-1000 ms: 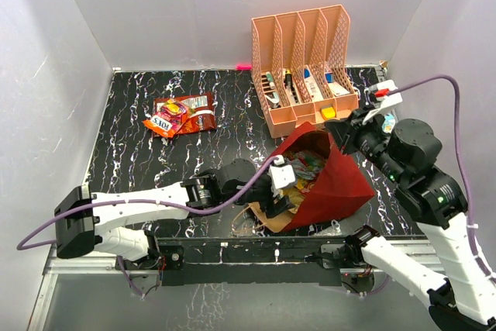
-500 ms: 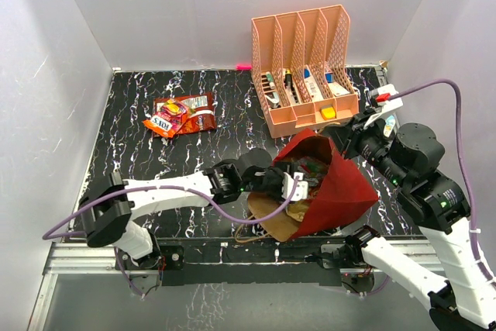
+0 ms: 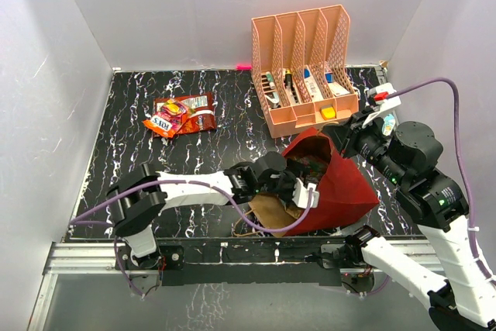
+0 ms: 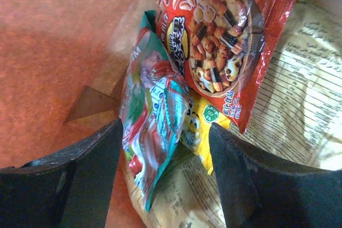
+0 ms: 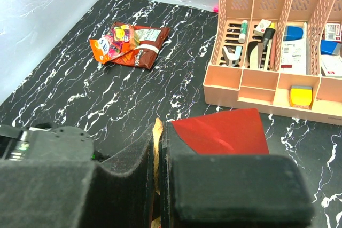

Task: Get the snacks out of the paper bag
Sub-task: Take out the snack from the paper bag.

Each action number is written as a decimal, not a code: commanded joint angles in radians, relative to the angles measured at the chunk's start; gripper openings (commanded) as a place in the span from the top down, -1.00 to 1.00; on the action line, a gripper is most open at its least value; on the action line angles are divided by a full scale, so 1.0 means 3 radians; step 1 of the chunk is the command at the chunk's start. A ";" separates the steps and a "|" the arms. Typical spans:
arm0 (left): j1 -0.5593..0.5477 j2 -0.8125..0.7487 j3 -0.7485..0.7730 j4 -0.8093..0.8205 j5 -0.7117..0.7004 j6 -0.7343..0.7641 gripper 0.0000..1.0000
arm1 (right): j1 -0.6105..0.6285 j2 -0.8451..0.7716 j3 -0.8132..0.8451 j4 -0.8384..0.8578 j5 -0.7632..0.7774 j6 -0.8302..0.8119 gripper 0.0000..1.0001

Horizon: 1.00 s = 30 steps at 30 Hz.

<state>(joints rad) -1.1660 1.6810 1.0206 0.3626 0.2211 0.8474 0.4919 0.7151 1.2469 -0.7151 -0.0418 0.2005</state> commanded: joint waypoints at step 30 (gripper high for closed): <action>0.0144 -0.1354 -0.0040 -0.0774 -0.0211 -0.1508 1.00 | 0.0007 -0.0210 -0.0084 0.0646 0.0084 0.0089 0.85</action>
<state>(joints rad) -1.1225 1.4193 0.9852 0.2302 0.1650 0.5835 0.4919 0.6800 1.2133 -0.6884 -0.0391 0.2165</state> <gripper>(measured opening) 0.012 0.077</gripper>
